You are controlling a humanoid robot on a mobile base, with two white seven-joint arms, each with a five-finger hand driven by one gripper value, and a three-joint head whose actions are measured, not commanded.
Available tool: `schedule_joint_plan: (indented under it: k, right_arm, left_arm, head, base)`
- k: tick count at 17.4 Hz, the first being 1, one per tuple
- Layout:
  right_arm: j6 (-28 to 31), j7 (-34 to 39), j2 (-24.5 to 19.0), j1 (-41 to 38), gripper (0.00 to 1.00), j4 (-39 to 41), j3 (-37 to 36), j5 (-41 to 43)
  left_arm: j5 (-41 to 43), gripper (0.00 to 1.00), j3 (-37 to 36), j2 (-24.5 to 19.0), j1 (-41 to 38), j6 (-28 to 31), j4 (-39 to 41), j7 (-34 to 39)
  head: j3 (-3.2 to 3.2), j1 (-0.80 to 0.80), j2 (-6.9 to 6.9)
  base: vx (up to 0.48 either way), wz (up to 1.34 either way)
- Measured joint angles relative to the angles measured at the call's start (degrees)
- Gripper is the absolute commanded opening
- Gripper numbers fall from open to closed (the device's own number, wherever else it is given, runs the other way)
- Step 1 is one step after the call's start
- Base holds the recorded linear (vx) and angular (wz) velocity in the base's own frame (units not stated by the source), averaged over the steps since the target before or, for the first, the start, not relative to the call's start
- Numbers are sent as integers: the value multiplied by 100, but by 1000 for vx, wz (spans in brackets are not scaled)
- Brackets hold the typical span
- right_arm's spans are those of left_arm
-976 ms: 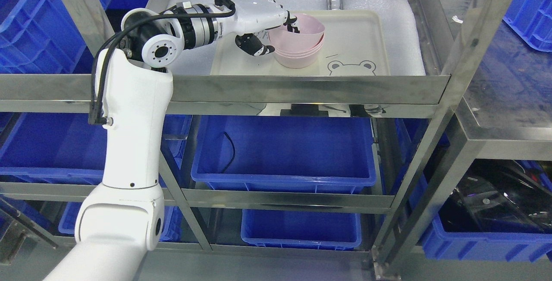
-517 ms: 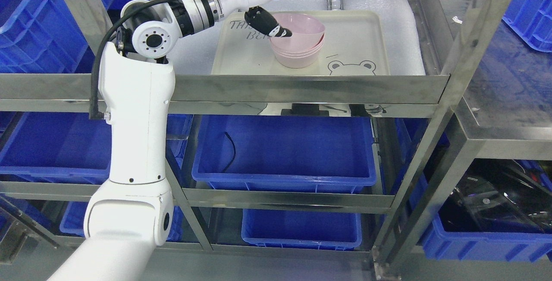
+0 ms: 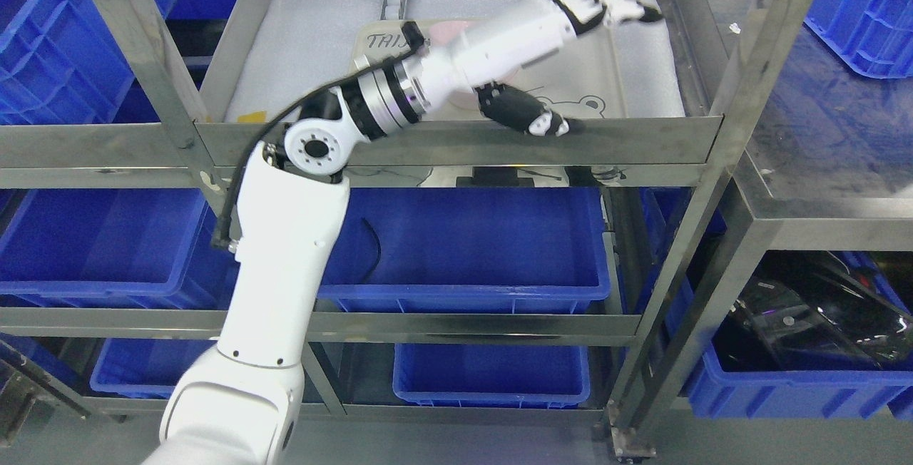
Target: Stack pink IKEA bowl on shelf middle layer
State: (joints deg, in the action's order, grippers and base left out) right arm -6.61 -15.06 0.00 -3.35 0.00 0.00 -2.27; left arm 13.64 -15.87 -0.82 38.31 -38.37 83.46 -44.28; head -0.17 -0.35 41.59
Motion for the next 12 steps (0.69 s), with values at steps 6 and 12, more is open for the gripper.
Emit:
schedule_joint_plan:
  k: [6,12]
  right_arm:
    - [0,0,0,1,100,0,0,0]
    - [-1,0,0,2,100,0,0,2]
  left_arm:
    - [-75,90,-561,34,-1779,-587,165,15]
    - [-95,93,-303,56,-3553,-658,-27,467]
  head:
    - [0,0,0]
    - [0,0,0]
  base:
    - [11,38]
    - [6,-9]
